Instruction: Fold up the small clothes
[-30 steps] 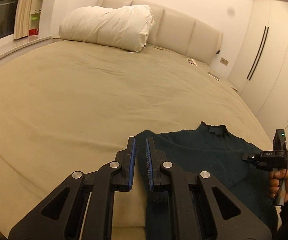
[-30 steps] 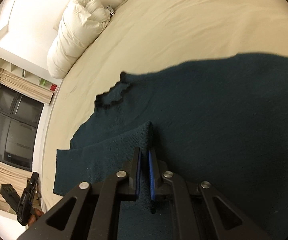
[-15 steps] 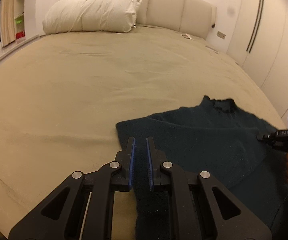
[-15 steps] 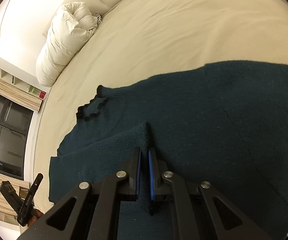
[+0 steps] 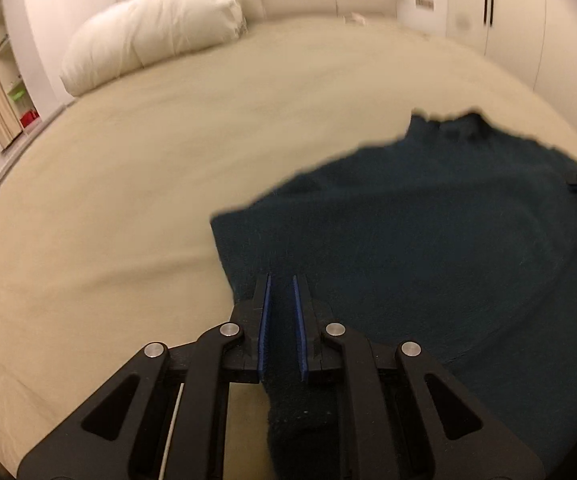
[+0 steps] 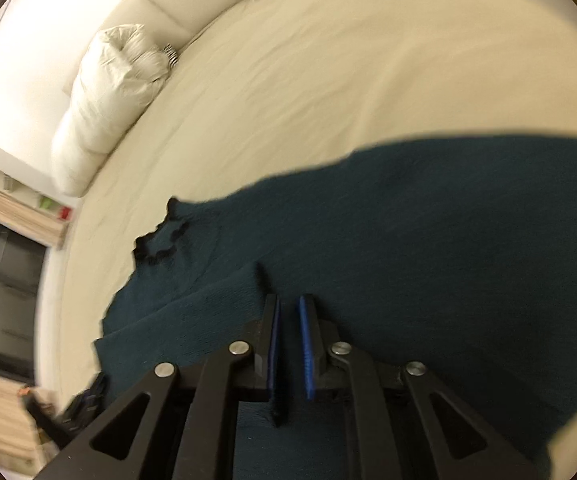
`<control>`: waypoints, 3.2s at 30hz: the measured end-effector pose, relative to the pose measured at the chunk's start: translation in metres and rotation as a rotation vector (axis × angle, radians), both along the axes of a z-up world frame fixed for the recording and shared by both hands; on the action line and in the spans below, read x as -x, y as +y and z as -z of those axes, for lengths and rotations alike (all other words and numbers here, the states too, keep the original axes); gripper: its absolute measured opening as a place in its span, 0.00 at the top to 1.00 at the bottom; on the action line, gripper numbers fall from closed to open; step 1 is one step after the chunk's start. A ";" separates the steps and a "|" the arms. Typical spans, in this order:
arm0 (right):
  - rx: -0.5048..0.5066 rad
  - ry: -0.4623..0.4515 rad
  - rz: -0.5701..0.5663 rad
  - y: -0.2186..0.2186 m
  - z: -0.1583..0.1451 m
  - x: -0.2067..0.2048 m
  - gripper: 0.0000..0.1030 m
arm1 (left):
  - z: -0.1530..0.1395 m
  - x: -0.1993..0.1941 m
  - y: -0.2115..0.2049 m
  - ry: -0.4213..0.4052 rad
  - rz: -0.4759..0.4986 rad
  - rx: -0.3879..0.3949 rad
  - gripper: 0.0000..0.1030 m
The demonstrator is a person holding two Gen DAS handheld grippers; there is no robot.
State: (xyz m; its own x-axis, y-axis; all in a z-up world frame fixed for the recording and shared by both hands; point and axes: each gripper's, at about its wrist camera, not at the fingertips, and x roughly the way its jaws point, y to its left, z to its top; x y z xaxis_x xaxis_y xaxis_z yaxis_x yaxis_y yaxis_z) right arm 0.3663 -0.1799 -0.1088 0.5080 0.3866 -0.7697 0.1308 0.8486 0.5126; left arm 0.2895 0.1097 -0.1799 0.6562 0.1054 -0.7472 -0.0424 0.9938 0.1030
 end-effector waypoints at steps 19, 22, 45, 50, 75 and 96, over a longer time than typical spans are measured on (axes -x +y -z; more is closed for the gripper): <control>-0.295 -0.157 0.345 -0.157 0.000 0.111 0.48 | 0.014 0.024 -0.040 -0.002 0.010 0.074 0.90; -0.362 -0.162 0.571 -0.232 0.008 0.163 0.46 | 0.009 0.037 -0.048 -0.021 0.024 0.146 0.90; -0.339 -0.218 0.907 -0.383 0.029 0.166 0.88 | -0.004 0.030 -0.074 0.057 0.067 0.417 0.90; -0.142 -0.289 0.697 -0.328 -0.045 0.115 0.88 | -0.014 0.028 -0.053 0.023 0.043 0.497 0.90; -0.109 -0.297 -0.311 0.111 -0.020 0.060 0.40 | 0.024 0.003 0.007 0.146 -0.067 0.858 0.90; -0.713 -0.163 0.332 -0.088 0.068 0.062 0.40 | 0.030 0.002 -0.003 0.214 -0.103 1.028 0.49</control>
State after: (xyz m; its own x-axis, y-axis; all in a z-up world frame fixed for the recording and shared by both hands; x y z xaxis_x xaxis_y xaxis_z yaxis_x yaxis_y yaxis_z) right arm 0.3040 -0.2683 -0.1768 0.7674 0.5664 -0.3004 0.1957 0.2393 0.9510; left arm 0.2879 0.1062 -0.2103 0.5242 -0.5967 -0.6076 -0.2121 0.5995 -0.7718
